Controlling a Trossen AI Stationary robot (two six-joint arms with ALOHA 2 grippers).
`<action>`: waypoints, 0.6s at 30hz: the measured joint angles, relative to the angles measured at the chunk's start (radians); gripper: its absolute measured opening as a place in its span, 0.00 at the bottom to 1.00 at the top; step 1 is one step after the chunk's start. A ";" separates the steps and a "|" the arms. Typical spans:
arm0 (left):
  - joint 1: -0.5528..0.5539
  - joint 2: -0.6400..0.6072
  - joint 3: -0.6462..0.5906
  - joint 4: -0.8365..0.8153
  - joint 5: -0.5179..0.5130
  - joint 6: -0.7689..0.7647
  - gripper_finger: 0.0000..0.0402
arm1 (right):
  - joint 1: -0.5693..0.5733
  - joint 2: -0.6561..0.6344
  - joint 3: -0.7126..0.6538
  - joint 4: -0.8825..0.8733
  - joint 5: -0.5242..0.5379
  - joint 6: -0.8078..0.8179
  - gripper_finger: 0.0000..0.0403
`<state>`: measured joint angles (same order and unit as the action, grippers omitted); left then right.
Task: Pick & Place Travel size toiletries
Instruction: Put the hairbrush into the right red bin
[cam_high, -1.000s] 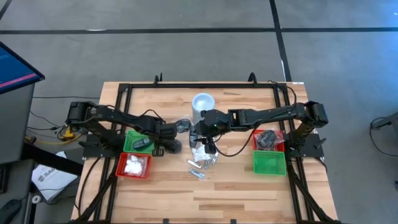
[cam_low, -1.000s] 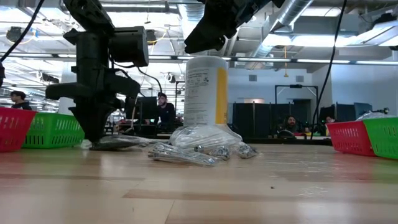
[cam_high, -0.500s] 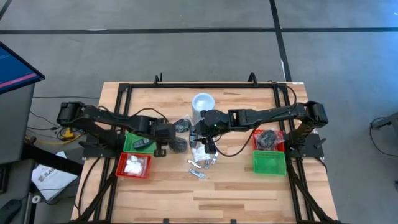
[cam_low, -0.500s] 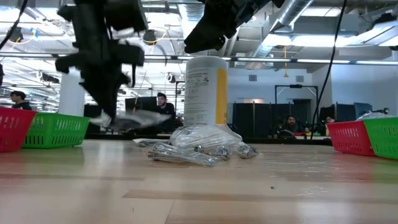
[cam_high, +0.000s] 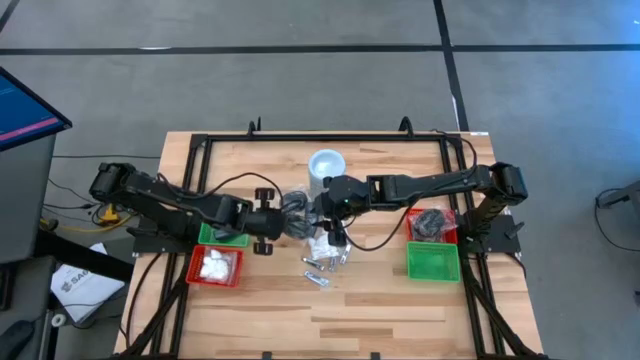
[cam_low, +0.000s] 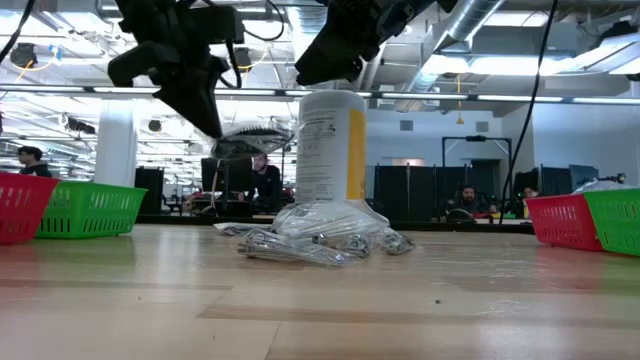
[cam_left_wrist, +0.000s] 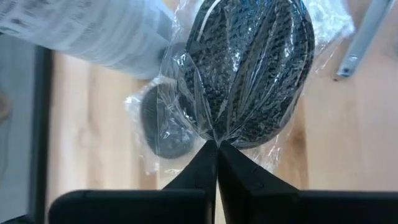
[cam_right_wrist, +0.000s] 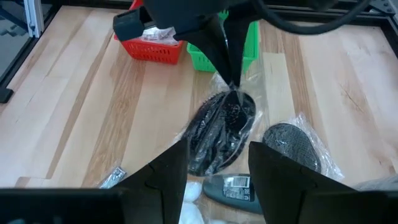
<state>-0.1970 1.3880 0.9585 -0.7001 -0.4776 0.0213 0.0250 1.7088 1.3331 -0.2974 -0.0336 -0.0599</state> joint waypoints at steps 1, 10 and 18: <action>-0.004 0.000 0.001 0.000 -0.014 0.000 0.00 | 0.000 0.000 0.000 0.000 0.000 0.006 0.39; -0.036 0.000 0.040 0.001 -0.121 0.008 0.00 | -0.010 0.000 0.000 0.000 0.000 0.009 0.39; -0.068 0.000 0.074 0.007 -0.156 0.053 0.00 | -0.027 0.000 0.000 0.001 0.001 0.009 0.39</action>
<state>-0.2650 1.3880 1.0325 -0.6929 -0.6334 0.0742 -0.0025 1.7088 1.3331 -0.2960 -0.0326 -0.0513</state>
